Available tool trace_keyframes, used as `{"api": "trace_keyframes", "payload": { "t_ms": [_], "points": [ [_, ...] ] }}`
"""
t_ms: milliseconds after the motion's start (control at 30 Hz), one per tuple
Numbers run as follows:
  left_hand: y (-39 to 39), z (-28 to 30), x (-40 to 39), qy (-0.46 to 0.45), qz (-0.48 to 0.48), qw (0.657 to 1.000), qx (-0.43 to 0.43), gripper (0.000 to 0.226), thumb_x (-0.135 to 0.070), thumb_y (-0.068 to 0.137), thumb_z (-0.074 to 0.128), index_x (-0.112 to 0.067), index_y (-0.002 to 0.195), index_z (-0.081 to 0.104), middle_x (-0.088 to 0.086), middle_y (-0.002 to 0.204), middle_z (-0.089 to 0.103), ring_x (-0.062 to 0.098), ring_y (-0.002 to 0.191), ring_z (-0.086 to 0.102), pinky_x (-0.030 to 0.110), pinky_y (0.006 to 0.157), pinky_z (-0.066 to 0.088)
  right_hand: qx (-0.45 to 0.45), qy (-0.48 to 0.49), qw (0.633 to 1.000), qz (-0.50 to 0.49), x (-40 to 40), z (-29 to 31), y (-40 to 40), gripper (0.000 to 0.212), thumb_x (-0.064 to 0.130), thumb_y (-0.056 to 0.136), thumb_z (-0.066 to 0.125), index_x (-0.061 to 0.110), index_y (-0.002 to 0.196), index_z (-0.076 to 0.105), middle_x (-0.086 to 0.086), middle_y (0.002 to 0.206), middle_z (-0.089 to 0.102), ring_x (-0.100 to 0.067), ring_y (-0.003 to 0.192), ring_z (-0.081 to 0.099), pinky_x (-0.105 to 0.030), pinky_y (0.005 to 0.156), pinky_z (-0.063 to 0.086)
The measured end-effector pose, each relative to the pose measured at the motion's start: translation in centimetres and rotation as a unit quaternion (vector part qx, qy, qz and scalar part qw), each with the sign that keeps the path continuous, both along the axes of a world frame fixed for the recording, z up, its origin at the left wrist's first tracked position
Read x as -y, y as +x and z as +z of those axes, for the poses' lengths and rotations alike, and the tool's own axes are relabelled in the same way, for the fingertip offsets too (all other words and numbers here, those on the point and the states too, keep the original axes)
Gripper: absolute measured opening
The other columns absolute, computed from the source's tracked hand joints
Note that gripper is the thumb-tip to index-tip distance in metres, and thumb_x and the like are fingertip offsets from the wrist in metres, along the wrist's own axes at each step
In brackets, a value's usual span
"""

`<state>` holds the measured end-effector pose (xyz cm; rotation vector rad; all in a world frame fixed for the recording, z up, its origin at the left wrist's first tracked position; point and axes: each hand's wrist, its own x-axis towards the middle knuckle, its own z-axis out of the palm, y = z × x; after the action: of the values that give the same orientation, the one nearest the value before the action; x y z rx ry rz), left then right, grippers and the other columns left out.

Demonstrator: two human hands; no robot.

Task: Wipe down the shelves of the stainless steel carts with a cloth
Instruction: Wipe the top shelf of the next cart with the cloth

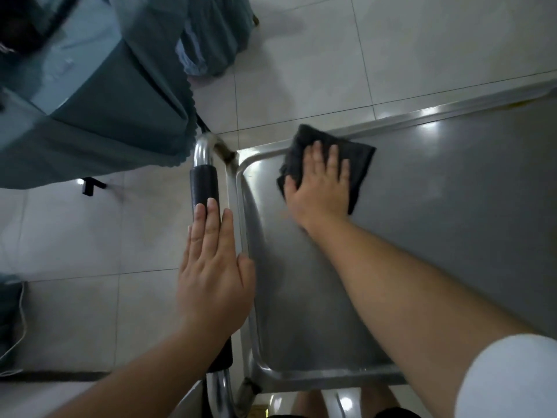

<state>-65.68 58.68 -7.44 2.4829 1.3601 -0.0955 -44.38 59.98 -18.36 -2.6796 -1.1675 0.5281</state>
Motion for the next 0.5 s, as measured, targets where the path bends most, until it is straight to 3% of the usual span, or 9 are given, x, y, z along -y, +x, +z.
{"api": "trace_keyframes", "payload": {
  "t_ms": [133,300,367,500],
  "points": [
    [0.3,0.4,0.2,0.008,0.002,1.000,-0.013,0.073,-0.033,0.101,0.027,-0.015,0.169,0.009,-0.003,0.174,-0.017,0.004,0.158,-0.023,0.027,0.127,-0.014,-0.077,0.013,0.955,0.286,-4.1,0.7,-7.5,0.067,0.053,0.106,0.021,0.027,0.167,0.012,0.007,0.175,0.003,-0.021,0.160,-0.009,-0.048,0.129,-0.006],
    [0.2,0.4,0.0,0.012,-0.003,1.000,-0.010,0.073,-0.034,0.100,0.027,-0.014,0.169,0.012,-0.003,0.175,-0.014,0.004,0.158,-0.023,0.023,0.124,-0.019,-0.020,0.020,0.924,0.382,-2.8,-0.1,-4.7,0.069,0.062,0.102,0.024,0.035,0.165,0.017,0.013,0.173,0.008,-0.016,0.160,-0.002,-0.044,0.129,-0.002],
    [0.1,0.2,-0.1,0.015,-0.004,1.000,0.000,0.072,-0.035,0.101,0.028,-0.014,0.169,0.016,-0.002,0.176,-0.009,0.005,0.159,-0.020,0.022,0.124,-0.019,0.001,0.016,0.941,0.338,-0.7,-0.7,-0.6,0.074,0.065,0.099,0.030,0.035,0.166,0.017,0.012,0.173,0.010,-0.016,0.160,0.001,-0.043,0.129,-0.002],
    [-0.2,0.0,-0.3,0.019,-0.010,1.000,0.009,0.071,-0.036,0.102,0.029,-0.015,0.169,0.018,-0.002,0.177,-0.007,0.007,0.160,-0.018,0.020,0.123,-0.021,0.057,-0.001,0.995,0.079,4.1,-0.9,11.7,0.080,0.064,0.095,0.022,0.027,0.166,0.019,0.004,0.174,0.012,-0.025,0.160,0.006,-0.047,0.129,0.005]
  ]
}}
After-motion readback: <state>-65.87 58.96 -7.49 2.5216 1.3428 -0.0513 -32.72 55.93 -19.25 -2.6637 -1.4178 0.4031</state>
